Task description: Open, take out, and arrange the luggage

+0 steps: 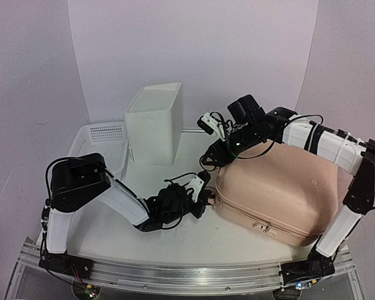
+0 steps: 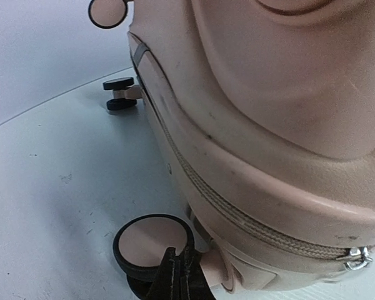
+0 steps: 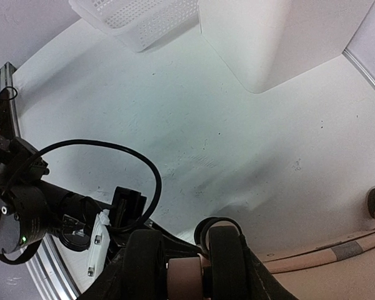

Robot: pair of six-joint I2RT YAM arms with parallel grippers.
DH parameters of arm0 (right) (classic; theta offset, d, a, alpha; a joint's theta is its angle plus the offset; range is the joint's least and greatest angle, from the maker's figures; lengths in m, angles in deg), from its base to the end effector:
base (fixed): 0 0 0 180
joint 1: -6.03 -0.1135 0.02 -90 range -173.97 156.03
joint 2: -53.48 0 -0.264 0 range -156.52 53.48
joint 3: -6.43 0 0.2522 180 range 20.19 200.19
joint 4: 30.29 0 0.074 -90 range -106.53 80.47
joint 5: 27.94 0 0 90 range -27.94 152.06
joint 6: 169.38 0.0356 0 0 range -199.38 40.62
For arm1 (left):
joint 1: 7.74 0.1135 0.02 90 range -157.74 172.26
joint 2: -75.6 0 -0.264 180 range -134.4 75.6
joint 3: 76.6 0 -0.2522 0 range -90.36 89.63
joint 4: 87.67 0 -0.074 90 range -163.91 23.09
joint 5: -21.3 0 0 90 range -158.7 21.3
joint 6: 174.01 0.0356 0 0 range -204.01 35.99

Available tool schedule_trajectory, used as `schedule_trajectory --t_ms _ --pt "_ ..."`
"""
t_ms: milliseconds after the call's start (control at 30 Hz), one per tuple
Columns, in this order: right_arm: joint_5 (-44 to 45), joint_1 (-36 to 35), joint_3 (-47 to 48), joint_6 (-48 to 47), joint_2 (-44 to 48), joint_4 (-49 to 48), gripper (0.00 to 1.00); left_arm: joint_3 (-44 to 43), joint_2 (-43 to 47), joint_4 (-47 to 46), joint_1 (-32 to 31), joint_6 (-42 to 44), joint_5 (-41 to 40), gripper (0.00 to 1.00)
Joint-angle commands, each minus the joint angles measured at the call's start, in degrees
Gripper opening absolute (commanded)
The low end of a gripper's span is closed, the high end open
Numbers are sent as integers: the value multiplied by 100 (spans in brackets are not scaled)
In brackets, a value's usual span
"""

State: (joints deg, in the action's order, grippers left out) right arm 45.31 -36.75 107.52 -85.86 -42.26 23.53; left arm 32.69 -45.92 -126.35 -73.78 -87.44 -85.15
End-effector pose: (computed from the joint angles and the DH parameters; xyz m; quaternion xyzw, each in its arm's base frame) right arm 0.2640 0.2583 0.3188 -0.4325 0.8194 0.2387 0.2909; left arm 0.1810 -0.3826 0.1204 0.3232 0.7045 -0.2629 0.5745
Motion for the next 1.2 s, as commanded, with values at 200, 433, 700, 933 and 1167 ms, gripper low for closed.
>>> schedule_trajectory --t_ms 200,433,700,933,1167 --pt "-1722 386 151 -52 622 -668 0 688 1154 -190 676 -1133 3684 57" --pt "-1838 473 486 -4 352 -661 0 95 514 -196 660 -1749 4051 68" --pt "-1781 473 575 41 320 -657 0 -176 171 -474 630 -1693 4532 65" --pt "-1691 473 652 76 277 -661 0 159 -3 -1498 592 -1772 4555 59" --pt "-1109 473 698 154 240 -668 0 772 27 -1969 407 -1429 3330 57"
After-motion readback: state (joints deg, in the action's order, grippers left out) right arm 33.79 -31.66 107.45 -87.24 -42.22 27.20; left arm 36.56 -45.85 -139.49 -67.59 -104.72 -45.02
